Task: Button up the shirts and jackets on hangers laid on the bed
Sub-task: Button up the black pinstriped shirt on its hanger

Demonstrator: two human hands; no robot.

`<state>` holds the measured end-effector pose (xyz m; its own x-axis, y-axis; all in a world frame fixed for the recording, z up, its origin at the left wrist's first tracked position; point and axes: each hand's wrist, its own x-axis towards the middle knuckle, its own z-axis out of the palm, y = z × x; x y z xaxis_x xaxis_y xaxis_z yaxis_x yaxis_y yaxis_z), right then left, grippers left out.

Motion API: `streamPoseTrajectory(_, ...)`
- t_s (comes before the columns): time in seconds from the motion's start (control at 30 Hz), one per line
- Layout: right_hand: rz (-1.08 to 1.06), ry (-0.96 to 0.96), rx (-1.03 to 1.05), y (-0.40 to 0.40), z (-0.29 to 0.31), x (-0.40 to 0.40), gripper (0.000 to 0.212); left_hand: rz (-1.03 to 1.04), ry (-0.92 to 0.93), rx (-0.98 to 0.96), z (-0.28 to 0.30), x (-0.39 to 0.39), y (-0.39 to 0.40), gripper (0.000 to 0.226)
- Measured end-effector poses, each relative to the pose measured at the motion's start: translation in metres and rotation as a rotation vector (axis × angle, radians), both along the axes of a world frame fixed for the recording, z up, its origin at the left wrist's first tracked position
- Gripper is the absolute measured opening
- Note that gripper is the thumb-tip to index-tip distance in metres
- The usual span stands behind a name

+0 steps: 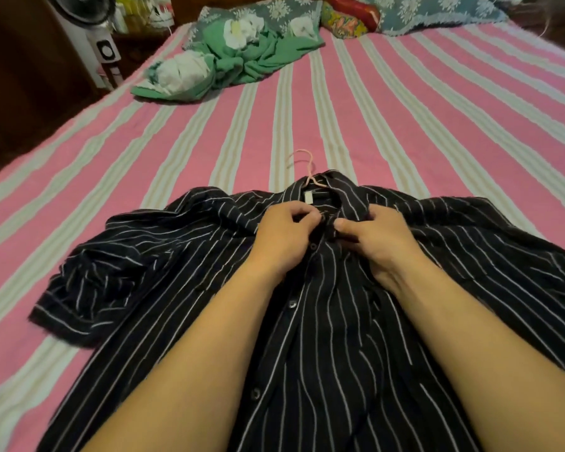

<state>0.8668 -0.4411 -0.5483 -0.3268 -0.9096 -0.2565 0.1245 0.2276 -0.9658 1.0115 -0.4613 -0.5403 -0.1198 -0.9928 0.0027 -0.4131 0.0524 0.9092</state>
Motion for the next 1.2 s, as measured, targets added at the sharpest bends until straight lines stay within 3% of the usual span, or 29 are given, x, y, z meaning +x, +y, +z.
streamPoseTrajectory(0.33,0.017,0.035,-0.033,0.005,0.0,0.006,0.012,-0.018,0.003,0.085,0.0,0.001,0.002,0.013)
streamPoseTrajectory(0.77,-0.001,-0.093,-0.006,0.007,0.002,0.007,0.035,0.05,-0.066,0.091,-0.002,-0.004,-0.003,0.017)
streamPoseTrajectory(0.93,0.063,-0.13,0.032,0.008,0.006,0.003,0.012,0.06,-0.045,0.088,0.001,-0.004,-0.003,0.015)
streamPoseTrajectory(1.2,0.047,-0.062,0.0,0.008,0.008,0.005,0.008,0.03,-0.138,0.03,-0.003,-0.004,-0.005,0.016)
